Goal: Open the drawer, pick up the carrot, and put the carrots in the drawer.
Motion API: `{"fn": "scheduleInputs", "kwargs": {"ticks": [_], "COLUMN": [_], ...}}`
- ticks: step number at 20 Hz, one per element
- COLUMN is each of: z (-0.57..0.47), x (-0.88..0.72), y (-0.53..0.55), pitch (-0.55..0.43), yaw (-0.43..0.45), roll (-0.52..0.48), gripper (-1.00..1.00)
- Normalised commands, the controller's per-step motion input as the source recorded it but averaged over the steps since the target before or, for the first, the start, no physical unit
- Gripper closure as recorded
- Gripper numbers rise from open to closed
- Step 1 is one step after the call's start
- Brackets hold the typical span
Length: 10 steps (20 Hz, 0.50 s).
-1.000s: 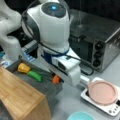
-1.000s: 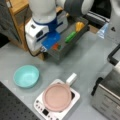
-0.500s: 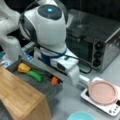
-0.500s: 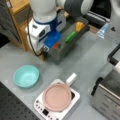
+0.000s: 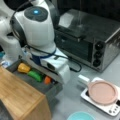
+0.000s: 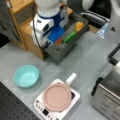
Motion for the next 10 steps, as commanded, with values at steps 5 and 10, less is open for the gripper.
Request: {"fn": "scheduleInputs", "kwargs": {"ticks": [5,10], "z": [-0.13,-0.16], "x": [-0.26,-0.21], "y": [0.0,-0.02], "pitch": [-0.275,-0.235], "yaw": [0.022,0.056], "roll": [0.092,0.093], "gripper": [1.0,1.0]}}
